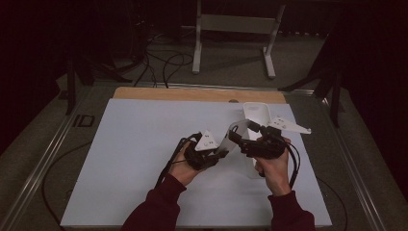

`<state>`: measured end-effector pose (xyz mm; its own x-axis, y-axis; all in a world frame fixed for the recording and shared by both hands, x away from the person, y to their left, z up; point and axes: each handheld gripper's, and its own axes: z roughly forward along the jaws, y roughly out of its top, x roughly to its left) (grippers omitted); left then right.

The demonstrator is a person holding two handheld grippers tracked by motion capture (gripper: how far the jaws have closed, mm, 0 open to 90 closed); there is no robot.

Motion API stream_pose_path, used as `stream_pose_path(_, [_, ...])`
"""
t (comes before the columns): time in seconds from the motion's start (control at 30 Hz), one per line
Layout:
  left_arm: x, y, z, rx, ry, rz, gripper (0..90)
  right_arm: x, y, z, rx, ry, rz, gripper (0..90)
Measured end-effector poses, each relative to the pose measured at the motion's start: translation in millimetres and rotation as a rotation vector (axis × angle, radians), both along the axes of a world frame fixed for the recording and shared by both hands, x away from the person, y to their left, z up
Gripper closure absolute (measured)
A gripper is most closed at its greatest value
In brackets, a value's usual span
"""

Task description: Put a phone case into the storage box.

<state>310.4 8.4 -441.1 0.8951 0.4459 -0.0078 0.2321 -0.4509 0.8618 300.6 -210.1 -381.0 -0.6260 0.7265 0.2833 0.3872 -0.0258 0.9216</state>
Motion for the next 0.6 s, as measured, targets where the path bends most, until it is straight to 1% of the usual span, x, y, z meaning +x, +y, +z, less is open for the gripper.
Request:
stream_pose_path(0.07, [-1.0, -2.1, -0.4, -0.003, 0.002, 0.0, 80.7, 0.3, 0.7, -0.5, 0.0, -0.001, -0.005, 13.2])
stream_pose_path(0.2, [-2.5, -5.9, -1.3, 0.008, -0.002, -0.006, 80.8, 0.3, 2.7, -0.8, 0.003, -0.002, -0.021, 14.1])
stream_pose_path(0.23, [-2.8, -6.9, -1.6, 0.011, -0.003, -0.006, 80.8, 0.0, 3.3, -0.6, -0.004, -0.004, -0.027, 14.7])
stream_pose_path(0.43, [-2.6, -9.0, -2.0, -0.006, 0.009, -0.009, 80.7, -2.2, 5.5, 0.4, -0.022, -0.028, -0.05, 16.2])
stream_pose_path(0.6, [-2.2, -9.4, -1.5, -0.004, 0.007, -0.006, 80.4, -3.1, 5.6, 0.9, -0.028, -0.041, -0.055, 16.5])
